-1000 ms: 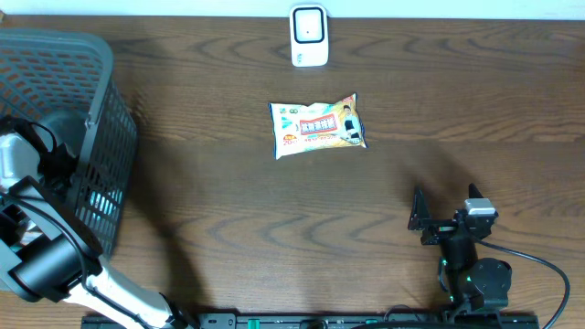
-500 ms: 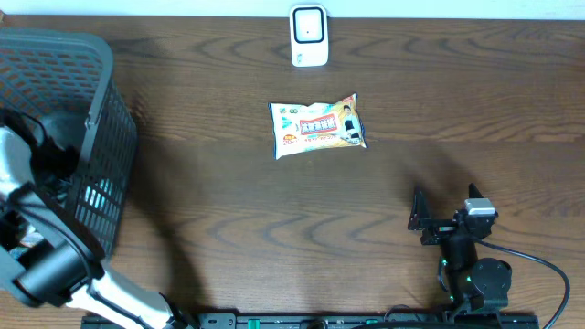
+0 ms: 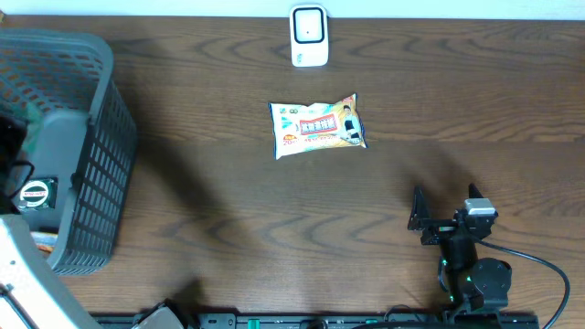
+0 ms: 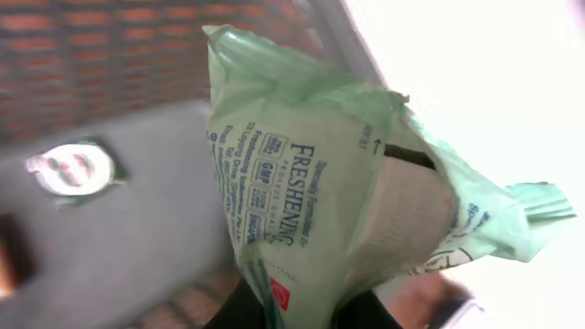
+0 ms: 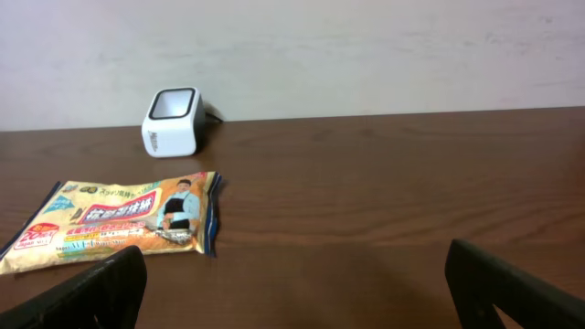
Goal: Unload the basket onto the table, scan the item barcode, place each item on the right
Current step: 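Carry the green packet to the scanner and drop it beside the bag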
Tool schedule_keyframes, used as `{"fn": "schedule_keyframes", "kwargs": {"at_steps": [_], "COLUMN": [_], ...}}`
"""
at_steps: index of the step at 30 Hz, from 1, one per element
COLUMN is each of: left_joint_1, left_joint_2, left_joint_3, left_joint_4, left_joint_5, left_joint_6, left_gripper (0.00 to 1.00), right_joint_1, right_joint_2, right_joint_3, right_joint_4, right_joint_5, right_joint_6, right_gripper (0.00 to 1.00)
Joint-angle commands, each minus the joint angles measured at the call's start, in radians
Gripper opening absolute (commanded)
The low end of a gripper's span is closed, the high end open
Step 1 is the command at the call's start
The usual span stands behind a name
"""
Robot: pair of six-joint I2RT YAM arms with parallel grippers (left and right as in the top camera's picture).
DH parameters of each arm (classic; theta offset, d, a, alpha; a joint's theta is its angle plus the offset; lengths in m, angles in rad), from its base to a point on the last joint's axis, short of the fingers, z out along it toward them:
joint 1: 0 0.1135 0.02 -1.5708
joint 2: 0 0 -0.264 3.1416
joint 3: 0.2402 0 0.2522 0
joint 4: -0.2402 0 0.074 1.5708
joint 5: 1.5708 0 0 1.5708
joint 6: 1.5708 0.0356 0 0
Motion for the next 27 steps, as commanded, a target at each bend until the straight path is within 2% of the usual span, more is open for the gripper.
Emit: {"fn": "schedule_keyframes", "kwargs": {"at_steps": [1, 5, 11, 16, 18, 21, 24, 27], "left_joint_1": [-0.058, -0.157, -0.408, -0.644, -0.731, -0.821, -0.891, -0.958], "left_joint_2": [0.019, 0.019, 0.022, 0.055, 0.088, 0.155, 0.246, 0.359], "left_joint_3": [-0.003, -0.003, -0.004, -0.016, -0.027, -0.031, -0.031, -0.031], "left_joint_4": [0.073, 0.138, 0.110, 0.096, 0.092, 0.066, 0.038, 0.032], "left_joint_5": [0.247, 0.417, 0.434, 0.127, -0.039, -0.188, -0.213, -0.214], "left_joint_6": [0.018, 0.200, 0.406, 0.405, 0.361, 0.281, 0.208, 0.192], "left_gripper": [0.07, 0.07, 0.07, 0.07, 0.07, 0.08, 0.07, 0.07], "right_joint_1": [0.000, 0.000, 0.000, 0.000, 0.000, 0.000, 0.000, 0.000], "right_joint_2": [-0.005, -0.005, -0.005, -0.005, -0.005, -0.005, -0.005, -0.005], "right_joint_3": [-0.002, -0.002, -0.002, -0.002, -0.002, -0.002, -0.002, -0.002], "right_joint_4": [-0.005, -0.005, -0.004, -0.005, -0.005, -0.005, -0.005, -0.005], "right_joint_5": [0.001, 0.001, 0.001, 0.001, 0.001, 0.001, 0.001, 0.001], "right_joint_6": [-0.015, -0.015, -0.015, -0.015, -0.015, -0.015, -0.015, -0.015], "right_gripper": [0.99, 0.99, 0.99, 0.99, 0.99, 0.99, 0.99, 0.99]}}
